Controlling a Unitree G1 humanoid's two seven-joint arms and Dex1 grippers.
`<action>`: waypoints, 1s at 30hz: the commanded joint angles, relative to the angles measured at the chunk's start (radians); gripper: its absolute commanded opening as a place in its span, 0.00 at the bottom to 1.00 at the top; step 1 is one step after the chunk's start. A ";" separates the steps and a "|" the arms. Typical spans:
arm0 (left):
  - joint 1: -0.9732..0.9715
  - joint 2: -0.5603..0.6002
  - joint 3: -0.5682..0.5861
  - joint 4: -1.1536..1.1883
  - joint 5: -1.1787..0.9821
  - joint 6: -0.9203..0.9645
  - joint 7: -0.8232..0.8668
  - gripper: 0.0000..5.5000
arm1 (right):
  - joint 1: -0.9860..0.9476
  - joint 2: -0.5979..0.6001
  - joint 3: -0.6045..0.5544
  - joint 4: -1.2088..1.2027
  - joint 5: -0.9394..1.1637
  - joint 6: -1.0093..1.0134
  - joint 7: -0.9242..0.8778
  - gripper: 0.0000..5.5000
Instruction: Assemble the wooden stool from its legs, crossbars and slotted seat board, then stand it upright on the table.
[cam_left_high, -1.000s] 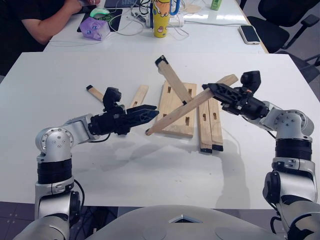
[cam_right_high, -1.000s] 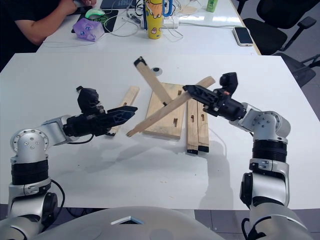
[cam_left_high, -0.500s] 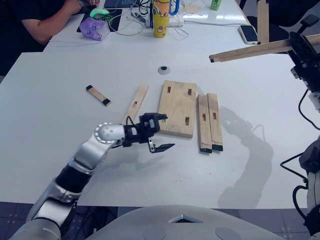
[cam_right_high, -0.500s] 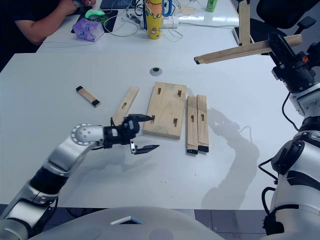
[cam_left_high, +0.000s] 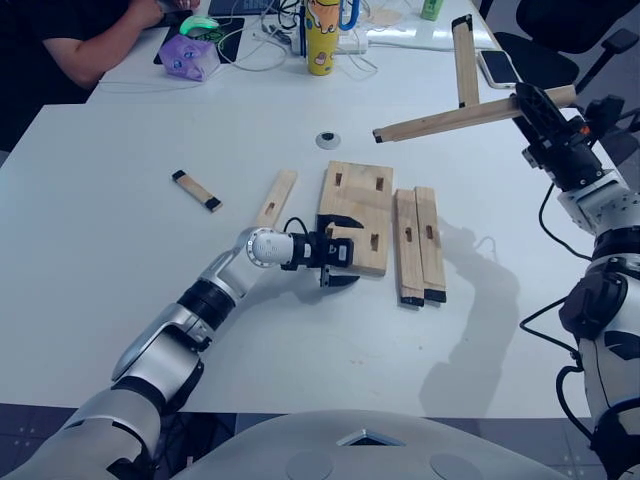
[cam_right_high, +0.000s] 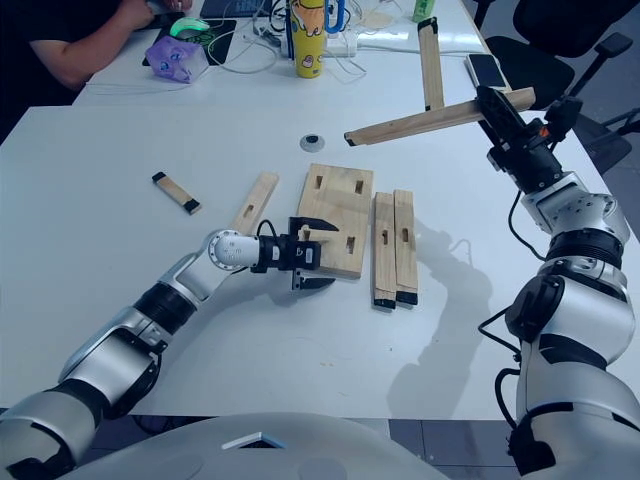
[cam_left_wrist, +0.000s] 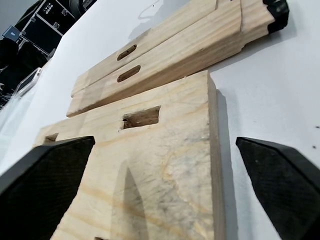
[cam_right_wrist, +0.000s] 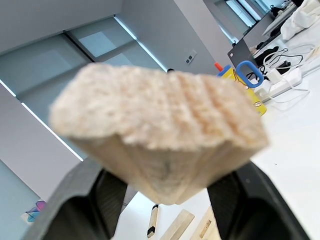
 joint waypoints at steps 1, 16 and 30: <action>-0.035 -0.012 0.031 0.089 -0.001 0.140 -0.053 0.95 | -0.029 0.017 -0.004 -0.045 -0.006 0.013 0.009 0.37; 0.073 0.037 0.130 -0.057 -0.081 0.725 -0.114 0.95 | 0.053 0.045 0.067 -0.241 -0.054 0.039 0.008 0.37; 0.231 0.070 0.157 -0.281 -0.113 0.811 -0.017 0.95 | 0.198 -0.003 0.286 -0.594 -0.094 0.092 0.240 0.37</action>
